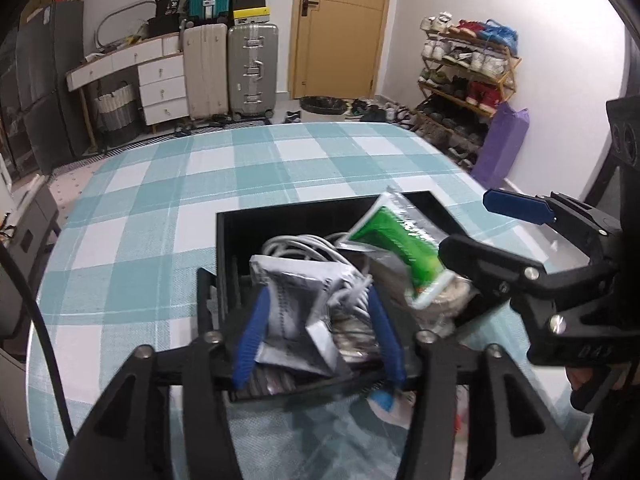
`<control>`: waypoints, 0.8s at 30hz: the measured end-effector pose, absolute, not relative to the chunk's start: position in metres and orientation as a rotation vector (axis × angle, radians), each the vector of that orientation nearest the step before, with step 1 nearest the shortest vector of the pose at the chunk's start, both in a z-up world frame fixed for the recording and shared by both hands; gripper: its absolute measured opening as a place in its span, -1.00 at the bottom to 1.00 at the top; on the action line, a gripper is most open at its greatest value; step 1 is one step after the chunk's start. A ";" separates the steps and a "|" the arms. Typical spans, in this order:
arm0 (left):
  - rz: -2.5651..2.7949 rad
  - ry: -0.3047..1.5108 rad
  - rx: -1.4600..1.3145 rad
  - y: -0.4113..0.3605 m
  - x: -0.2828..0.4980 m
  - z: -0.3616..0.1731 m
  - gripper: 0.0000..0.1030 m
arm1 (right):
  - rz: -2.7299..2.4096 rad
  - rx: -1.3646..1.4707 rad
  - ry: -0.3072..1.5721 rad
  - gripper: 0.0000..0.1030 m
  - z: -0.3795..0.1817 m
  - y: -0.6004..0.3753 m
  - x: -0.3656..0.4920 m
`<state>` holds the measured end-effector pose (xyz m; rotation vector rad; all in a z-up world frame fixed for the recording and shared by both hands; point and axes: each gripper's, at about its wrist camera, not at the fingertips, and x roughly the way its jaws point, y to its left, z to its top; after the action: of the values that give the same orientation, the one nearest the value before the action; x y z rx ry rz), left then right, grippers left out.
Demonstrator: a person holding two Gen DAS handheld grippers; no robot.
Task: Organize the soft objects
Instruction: 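Lower the sachet and green packet into the box and open both grippers, then grasp the red-edged white packet with the right gripper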
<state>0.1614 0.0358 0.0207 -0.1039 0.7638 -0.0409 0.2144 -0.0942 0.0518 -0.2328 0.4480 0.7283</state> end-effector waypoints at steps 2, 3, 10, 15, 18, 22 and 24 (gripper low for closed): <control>-0.030 0.758 -0.093 0.033 0.157 0.023 0.16 | 0.718 -0.231 0.445 0.71 0.054 -0.103 0.210; -0.026 0.757 -0.088 0.033 0.154 0.024 0.17 | 0.711 -0.227 0.440 0.84 0.055 -0.108 0.206; -0.058 0.723 -0.098 0.027 0.131 0.033 1.00 | 0.691 -0.180 0.429 0.98 0.055 -0.139 0.184; -0.051 0.698 -0.095 0.027 0.115 0.035 1.00 | 0.694 -0.183 0.446 0.99 0.043 -0.147 0.169; -0.040 0.690 -0.096 0.030 0.106 0.033 1.00 | 0.705 -0.194 0.460 0.99 0.036 -0.147 0.160; -0.017 0.671 -0.101 0.036 0.093 0.029 1.00 | 0.726 -0.192 0.482 0.99 0.026 -0.144 0.154; -0.009 0.671 -0.101 0.039 0.088 0.026 1.00 | 0.733 -0.190 0.499 0.99 0.019 -0.142 0.152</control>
<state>0.0877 0.0386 0.0264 -0.1005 0.6708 -0.0085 0.1520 -0.1420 0.0191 -0.1901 0.4985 0.7329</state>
